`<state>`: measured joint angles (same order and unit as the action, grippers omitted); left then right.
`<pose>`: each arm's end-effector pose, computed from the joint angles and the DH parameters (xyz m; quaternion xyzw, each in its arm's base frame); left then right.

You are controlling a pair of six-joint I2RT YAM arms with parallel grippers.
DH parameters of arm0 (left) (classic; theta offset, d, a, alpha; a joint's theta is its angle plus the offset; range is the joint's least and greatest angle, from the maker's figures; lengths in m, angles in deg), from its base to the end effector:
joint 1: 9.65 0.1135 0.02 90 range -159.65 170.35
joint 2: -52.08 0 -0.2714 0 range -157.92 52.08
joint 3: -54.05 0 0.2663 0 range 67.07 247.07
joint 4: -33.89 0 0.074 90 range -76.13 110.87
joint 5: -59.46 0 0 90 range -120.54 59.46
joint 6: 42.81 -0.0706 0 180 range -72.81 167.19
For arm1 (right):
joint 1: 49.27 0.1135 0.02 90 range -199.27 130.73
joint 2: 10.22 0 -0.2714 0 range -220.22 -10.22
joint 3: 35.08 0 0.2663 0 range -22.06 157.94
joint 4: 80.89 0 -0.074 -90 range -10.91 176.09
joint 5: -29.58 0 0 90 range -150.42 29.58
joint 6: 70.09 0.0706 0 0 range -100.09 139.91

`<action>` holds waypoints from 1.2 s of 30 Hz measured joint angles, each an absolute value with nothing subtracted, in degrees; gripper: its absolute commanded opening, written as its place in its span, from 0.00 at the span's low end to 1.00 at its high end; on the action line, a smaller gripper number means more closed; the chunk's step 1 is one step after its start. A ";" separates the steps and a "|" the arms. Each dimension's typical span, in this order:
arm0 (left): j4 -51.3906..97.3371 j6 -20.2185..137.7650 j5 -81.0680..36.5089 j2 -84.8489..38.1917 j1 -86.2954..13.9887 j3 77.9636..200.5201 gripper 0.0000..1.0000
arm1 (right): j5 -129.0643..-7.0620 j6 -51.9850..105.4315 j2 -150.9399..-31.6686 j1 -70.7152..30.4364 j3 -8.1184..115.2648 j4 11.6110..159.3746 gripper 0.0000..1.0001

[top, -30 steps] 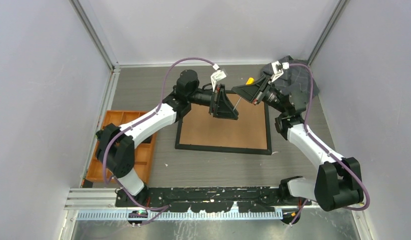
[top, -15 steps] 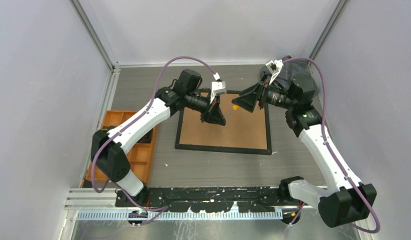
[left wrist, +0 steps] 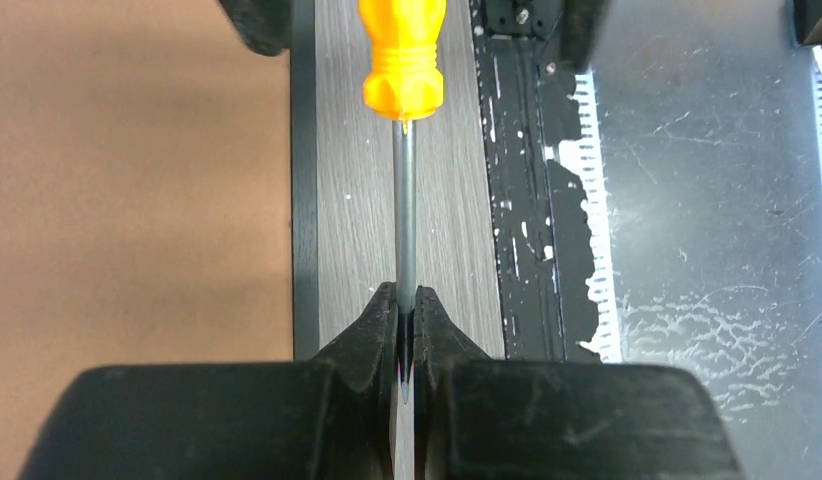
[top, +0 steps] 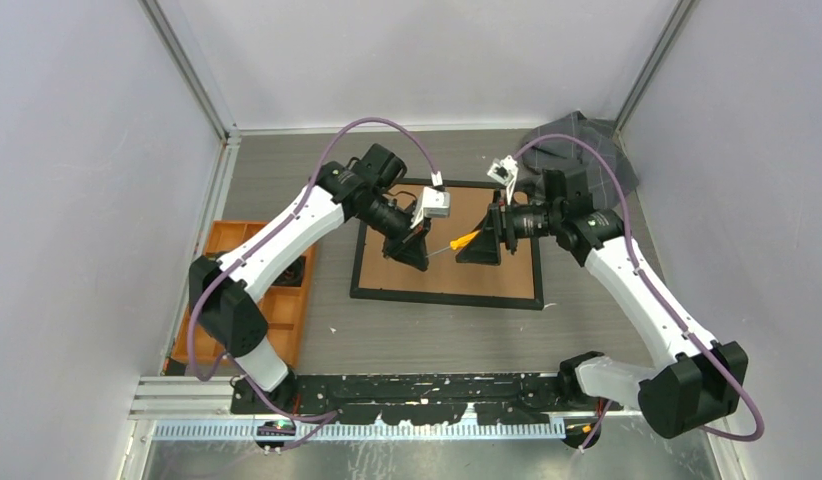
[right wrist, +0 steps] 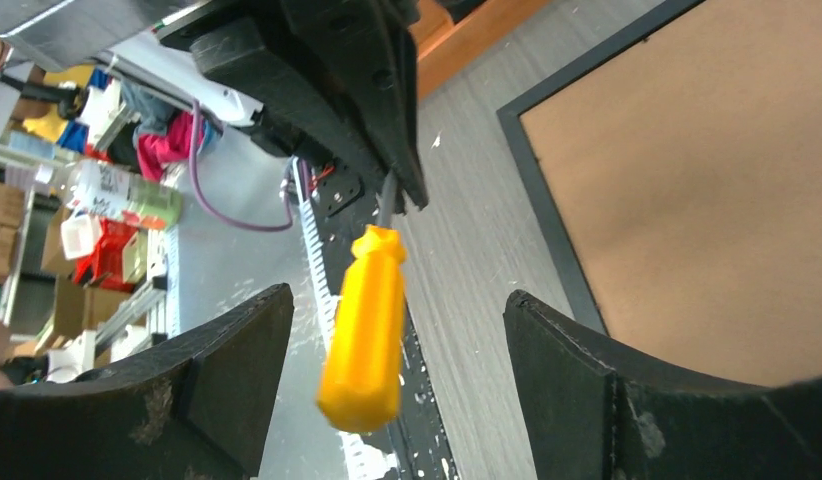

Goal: Take the photo out of the frame
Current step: Adjust the screwdriver.

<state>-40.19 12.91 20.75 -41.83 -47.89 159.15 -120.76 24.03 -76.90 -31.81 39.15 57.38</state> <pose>0.2436 -0.2621 0.3308 0.6001 0.6467 -0.4278 0.1966 0.2360 0.1385 0.3365 -0.3224 0.7315 0.5120 0.3144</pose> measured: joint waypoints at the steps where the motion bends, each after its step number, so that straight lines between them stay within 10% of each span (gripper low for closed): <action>1: -40.71 12.36 20.13 -42.18 -47.89 159.23 0.00 | -120.95 23.33 -77.34 -31.11 39.22 56.59 0.79; 15: -48.30 8.58 15.28 -46.33 -50.06 161.81 0.00 | -119.60 18.19 -82.78 -25.37 39.70 51.22 0.70; 26: -49.02 8.56 13.91 -46.99 -51.19 161.81 0.00 | -118.77 16.05 -82.91 -24.36 39.83 50.34 0.36; 31: -49.08 9.13 13.58 -47.43 -51.24 161.86 0.00 | -117.52 14.85 -82.93 -24.16 39.83 50.08 0.02; 36: -49.04 9.24 13.56 -47.91 -51.28 161.92 0.06 | -116.85 14.19 -82.93 -24.12 39.81 49.66 0.01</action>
